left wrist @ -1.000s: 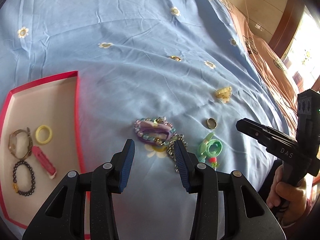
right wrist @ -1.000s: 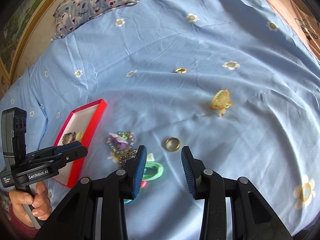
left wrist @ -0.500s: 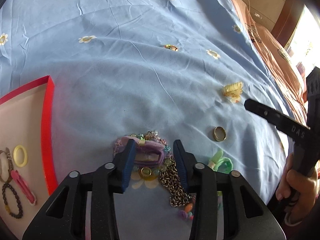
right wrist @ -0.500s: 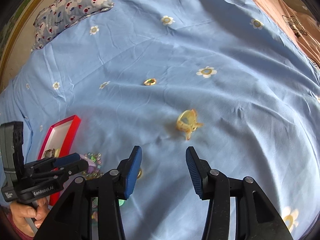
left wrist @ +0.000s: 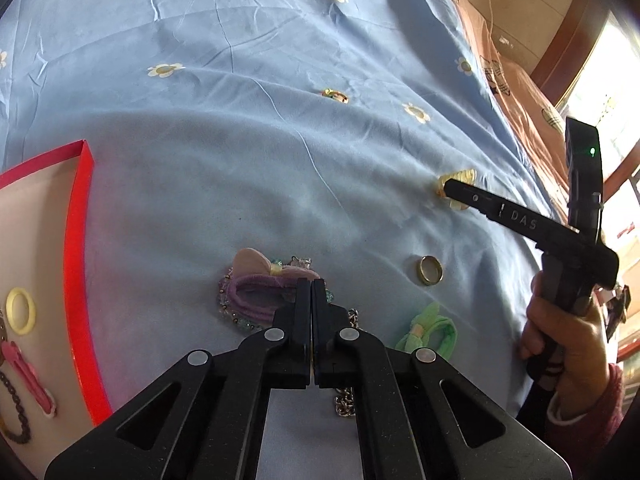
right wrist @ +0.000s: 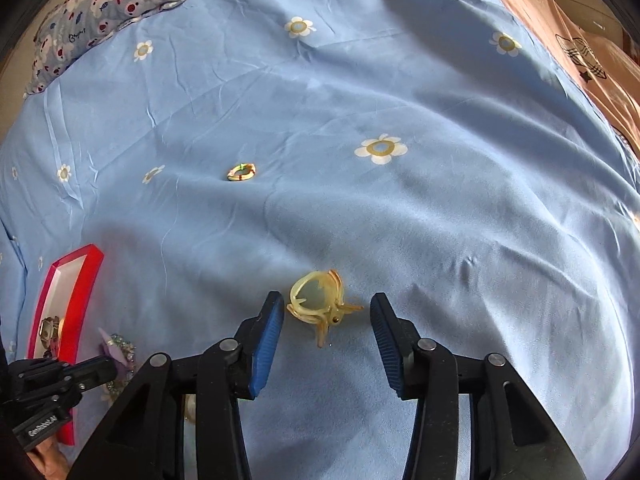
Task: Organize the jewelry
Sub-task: 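Move both tools back over the remaining jewelry pile, then grasp the yellow hair claw with the right tool while the left tool reaches the purple bracelet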
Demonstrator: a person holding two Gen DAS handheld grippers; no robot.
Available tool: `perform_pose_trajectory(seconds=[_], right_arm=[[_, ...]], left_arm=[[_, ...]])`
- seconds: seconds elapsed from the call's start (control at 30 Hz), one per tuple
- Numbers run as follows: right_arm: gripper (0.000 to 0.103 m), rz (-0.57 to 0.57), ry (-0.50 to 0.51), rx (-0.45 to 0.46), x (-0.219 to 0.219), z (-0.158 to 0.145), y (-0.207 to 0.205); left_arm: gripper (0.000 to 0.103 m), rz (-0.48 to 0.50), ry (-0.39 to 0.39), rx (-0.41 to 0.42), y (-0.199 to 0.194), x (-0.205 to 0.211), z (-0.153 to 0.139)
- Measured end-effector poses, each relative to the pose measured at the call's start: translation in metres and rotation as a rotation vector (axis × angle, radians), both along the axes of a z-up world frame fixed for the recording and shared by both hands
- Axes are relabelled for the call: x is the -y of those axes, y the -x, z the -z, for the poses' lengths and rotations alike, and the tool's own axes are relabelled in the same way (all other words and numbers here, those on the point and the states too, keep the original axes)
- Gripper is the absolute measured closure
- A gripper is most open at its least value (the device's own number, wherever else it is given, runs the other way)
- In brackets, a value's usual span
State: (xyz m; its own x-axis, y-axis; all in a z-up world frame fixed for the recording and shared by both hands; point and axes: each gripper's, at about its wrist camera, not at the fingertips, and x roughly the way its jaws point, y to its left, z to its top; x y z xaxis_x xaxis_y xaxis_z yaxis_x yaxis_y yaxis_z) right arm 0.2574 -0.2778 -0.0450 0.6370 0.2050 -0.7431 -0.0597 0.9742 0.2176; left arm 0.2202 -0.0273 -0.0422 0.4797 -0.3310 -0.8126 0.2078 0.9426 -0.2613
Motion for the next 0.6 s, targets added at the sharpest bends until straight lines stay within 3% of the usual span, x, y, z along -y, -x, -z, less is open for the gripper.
perform_pose_trajectory(seconds=[0.3,0.6], right_arm=[[0.065,-0.070,-0.042,0.047,-0.016,-0.019,0.021],[0.065,-0.183,-0.096,0.056,-0.054,-0.030,0.050]], left_arm=[[0.103,-0.029,0.059,0.046,0.017,-0.021,-0.024],[0.103,-0.043,0.051,0.070,0.029,-0.035,-0.035]])
